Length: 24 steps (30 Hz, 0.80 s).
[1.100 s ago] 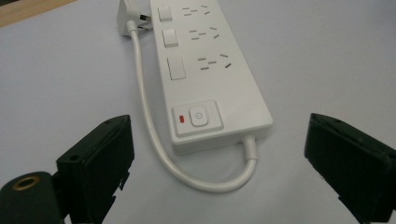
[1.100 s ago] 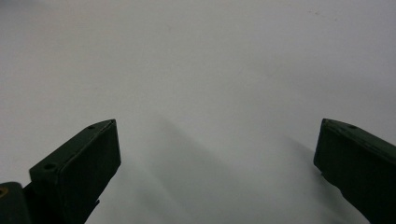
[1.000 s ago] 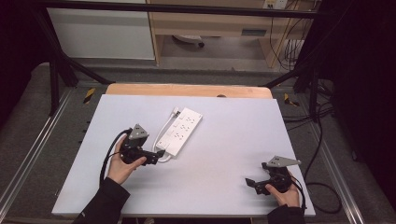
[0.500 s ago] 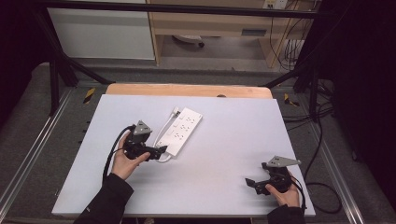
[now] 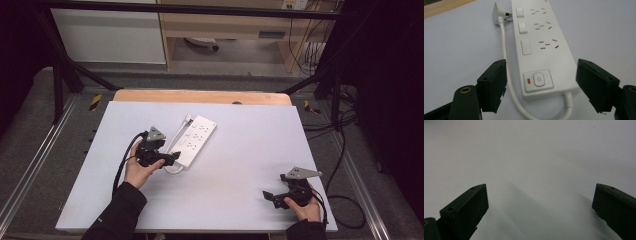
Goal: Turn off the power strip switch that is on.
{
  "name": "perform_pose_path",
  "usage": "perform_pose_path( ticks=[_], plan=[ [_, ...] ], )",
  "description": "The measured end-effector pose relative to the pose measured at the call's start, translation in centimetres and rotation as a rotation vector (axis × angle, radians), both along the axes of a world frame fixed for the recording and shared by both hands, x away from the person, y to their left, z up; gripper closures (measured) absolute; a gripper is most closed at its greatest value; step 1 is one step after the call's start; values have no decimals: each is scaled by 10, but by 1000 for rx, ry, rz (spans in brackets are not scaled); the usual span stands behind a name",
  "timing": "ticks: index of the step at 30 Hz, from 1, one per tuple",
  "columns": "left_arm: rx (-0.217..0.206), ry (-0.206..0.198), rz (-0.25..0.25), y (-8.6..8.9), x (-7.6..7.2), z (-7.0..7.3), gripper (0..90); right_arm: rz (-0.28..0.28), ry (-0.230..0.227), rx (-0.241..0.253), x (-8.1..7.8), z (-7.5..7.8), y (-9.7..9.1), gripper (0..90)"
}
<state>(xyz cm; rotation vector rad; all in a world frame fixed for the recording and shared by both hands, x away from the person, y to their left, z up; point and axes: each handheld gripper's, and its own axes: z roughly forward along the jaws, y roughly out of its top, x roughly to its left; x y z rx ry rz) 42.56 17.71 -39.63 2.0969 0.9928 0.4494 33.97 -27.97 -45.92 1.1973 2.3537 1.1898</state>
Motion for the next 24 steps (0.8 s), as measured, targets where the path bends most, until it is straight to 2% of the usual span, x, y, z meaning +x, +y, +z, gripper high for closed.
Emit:
perform_pose_path(
  ticks=[24],
  plan=[
    [5, -7, 4, -15, 12, 2, 452, -1, 2, 1, 0, 0, 0, 11]
  ],
)
